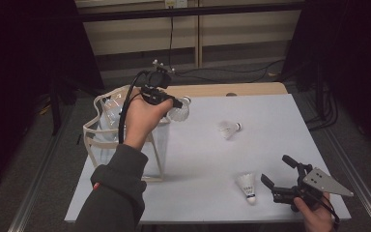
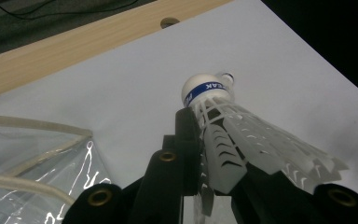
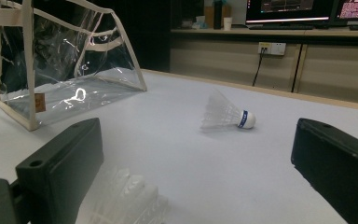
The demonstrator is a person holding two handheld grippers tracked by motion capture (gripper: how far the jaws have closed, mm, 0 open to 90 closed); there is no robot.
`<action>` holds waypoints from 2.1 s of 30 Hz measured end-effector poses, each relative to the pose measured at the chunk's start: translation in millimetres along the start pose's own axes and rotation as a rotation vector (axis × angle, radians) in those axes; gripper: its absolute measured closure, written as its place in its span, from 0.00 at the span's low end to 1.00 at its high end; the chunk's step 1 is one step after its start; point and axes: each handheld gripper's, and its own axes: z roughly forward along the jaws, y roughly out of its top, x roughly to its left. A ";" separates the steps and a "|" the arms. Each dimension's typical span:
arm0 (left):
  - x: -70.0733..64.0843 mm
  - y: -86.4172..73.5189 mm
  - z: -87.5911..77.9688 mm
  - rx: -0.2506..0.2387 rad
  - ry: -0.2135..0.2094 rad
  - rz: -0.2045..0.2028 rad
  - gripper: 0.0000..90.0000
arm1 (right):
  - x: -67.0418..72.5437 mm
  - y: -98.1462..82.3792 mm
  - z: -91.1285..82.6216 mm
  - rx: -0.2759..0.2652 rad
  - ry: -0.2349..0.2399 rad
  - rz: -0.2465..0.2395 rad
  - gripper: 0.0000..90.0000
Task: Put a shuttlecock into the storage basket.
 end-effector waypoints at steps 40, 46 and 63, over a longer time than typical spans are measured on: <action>15.9 11.3 -12.8 0.008 0.054 -0.032 0.94 | -0.1 0.3 0.0 -0.003 -0.004 -0.003 0.02; 19.4 11.5 -15.0 0.012 0.069 -0.037 0.94 | 0.4 0.2 0.1 -0.002 -0.001 0.002 0.02; 32.6 10.2 -23.1 0.009 0.090 -0.079 0.94 | 0.8 0.2 0.3 0.001 0.004 -0.003 0.02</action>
